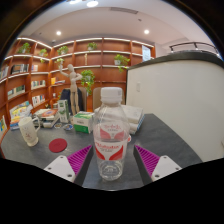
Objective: Pour water
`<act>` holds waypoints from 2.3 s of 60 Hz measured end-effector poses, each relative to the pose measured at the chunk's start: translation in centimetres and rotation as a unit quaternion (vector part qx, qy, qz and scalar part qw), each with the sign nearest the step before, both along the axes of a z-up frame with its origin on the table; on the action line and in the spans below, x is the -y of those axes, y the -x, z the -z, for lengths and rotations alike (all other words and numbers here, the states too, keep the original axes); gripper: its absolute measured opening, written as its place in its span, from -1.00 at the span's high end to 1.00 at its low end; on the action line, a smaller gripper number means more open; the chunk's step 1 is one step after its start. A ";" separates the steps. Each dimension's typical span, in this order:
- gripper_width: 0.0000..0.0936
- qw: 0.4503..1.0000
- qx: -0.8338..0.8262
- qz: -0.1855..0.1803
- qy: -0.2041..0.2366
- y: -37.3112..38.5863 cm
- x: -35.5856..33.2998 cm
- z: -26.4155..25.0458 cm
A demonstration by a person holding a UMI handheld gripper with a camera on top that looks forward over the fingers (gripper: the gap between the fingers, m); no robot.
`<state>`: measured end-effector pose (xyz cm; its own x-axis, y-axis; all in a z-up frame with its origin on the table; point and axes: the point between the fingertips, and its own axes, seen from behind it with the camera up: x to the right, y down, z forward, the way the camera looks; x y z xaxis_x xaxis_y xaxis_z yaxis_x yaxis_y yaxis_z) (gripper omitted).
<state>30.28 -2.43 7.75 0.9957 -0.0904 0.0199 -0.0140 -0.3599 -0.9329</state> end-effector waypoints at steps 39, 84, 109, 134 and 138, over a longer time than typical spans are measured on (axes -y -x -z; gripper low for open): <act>0.29 0.986 0.149 -0.071 0.010 4.6 -3.7 -1.2; 0.29 0.634 0.745 -0.200 0.055 23.2 -12.5 -8.4; 0.29 0.503 0.837 -0.208 0.049 25.2 -14.3 -9.7; 0.29 0.798 0.571 -0.195 0.003 24.9 -12.1 -10.2; 0.29 0.849 0.494 -0.188 -0.014 25.0 -11.7 -10.5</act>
<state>5.31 9.22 18.28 0.4524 0.2157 0.8653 0.8912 -0.1439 -0.4301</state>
